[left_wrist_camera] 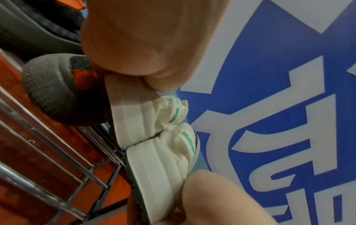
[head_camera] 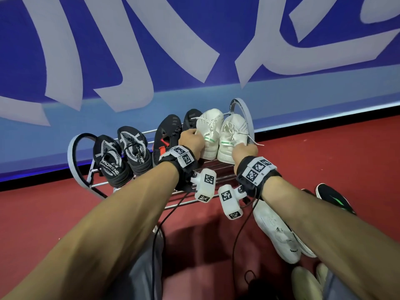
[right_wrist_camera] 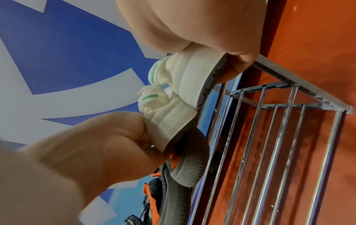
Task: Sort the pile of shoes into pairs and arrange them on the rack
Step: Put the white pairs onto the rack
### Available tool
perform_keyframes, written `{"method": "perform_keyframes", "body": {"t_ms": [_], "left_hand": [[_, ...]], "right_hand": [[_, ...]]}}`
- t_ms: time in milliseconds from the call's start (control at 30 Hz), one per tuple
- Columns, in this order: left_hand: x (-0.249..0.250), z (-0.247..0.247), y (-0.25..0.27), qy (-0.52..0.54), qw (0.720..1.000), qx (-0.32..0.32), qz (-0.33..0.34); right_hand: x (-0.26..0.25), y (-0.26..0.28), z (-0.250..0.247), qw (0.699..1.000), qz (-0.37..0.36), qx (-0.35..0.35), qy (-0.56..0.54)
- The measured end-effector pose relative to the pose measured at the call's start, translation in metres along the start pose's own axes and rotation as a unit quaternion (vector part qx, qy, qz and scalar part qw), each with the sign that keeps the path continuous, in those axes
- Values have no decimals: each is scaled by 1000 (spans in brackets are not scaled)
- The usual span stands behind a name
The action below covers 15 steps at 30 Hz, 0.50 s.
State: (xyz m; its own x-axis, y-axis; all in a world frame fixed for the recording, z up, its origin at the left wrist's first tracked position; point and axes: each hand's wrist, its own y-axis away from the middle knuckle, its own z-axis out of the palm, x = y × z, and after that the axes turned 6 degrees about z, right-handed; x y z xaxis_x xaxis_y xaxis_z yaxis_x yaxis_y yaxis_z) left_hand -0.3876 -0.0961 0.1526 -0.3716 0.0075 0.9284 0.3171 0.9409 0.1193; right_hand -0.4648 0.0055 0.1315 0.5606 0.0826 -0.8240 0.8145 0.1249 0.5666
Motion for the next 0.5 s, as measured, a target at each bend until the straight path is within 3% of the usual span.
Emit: {"method": "perform_keyframes", "body": {"t_ms": [200, 367, 433, 500], "left_hand": [[-2, 0, -2, -91, 993, -47, 67], [-5, 1, -3, -116, 986, -66, 97], [-3, 1, 0, -122, 985, -62, 102], [-1, 2, 2, -133, 984, -56, 102]], "right_hand": [[7, -6, -2, 998, -24, 40, 30], [4, -8, -5, 998, 39, 38, 31], [2, -19, -8, 994, 81, 3, 72], [2, -35, -10, 988, 86, -84, 99]]}}
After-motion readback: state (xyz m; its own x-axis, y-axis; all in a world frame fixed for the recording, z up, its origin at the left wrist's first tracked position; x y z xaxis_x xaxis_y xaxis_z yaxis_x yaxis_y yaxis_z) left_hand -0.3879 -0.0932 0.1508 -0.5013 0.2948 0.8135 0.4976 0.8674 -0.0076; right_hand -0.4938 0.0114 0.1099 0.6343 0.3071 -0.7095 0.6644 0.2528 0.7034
